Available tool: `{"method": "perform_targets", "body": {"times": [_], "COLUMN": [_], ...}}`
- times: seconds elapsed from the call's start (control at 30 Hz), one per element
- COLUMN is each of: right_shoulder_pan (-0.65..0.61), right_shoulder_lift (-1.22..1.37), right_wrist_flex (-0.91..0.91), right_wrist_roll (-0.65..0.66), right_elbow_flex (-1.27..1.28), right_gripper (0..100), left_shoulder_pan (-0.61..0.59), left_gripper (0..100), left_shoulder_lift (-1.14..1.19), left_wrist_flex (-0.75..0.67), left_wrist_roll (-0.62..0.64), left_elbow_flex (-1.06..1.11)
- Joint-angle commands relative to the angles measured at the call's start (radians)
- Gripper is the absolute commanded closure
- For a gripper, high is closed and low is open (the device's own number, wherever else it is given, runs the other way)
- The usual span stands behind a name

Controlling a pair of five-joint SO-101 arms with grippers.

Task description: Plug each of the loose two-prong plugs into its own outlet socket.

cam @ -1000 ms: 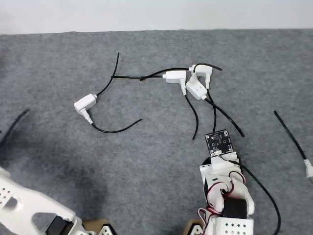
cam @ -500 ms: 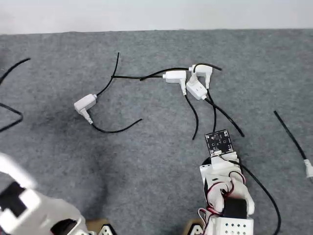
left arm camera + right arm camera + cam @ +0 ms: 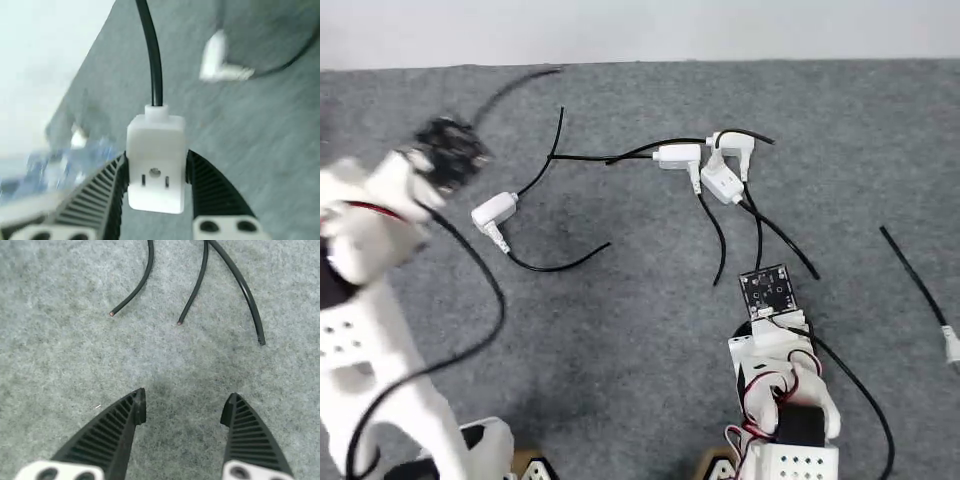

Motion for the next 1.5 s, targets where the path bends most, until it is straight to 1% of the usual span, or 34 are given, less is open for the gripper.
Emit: {"method": "perform_targets", "body": {"times": [0.0, 0.13, 0.2, 0.3, 0.4, 0.6, 0.7, 0.83, 1.07, 1.2, 1.3, 1.37, 1.47], "right_shoulder_pan": [0.035, 0.163, 0.191, 0.206, 0.232, 0.314, 0.366, 0.397, 0.395, 0.395, 0.395, 0.395, 0.395], "right_shoulder_lift": [-0.012, -0.013, -0.013, -0.013, -0.013, -0.013, -0.013, -0.013, -0.013, -0.013, -0.013, -0.013, -0.013], "right_wrist_flex": [-0.002, -0.042, -0.050, -0.042, -0.044, -0.053, -0.091, -0.108, -0.116, -0.116, -0.116, -0.114, -0.114], "right_wrist_roll": [0.014, 0.005, -0.025, -0.055, -0.054, -0.064, -0.110, -0.126, -0.126, -0.126, -0.124, -0.124, -0.124], "right_elbow_flex": [0.000, -0.006, -0.011, -0.025, -0.026, -0.038, -0.037, -0.035, -0.034, -0.034, -0.034, -0.034, -0.032], "right_gripper": [75.3, 75.3, 75.3, 75.3, 75.3, 75.3, 75.3, 75.3, 75.4, 75.4, 75.4, 75.4, 75.4], "left_shoulder_pan": [0.224, 0.400, 0.488, 0.601, 0.680, 0.789, 0.830, 0.888, 1.045, 1.060, 1.060, 1.060, 1.060], "left_gripper": [99, 99, 99, 99, 99, 99, 99, 99, 99, 99, 99, 99, 99], "left_shoulder_lift": [-0.120, -0.192, -0.218, -0.250, -0.270, -0.272, -0.272, -0.270, -0.269, -0.256, -0.173, -0.083, 0.069], "left_wrist_flex": [0.020, 0.018, 0.015, -0.049, -0.176, -0.497, -0.611, -0.672, -0.675, -0.717, -0.775, -0.816, -0.855], "left_wrist_roll": [0.138, 0.207, 0.236, 0.285, 0.325, 0.331, 0.331, 0.328, 0.327, 0.327, 0.295, 0.261, 0.249], "left_elbow_flex": [0.105, 0.263, 0.351, 0.493, 0.659, 0.997, 1.106, 1.182, 1.250, 1.265, 1.270, 1.257, 1.198]}}
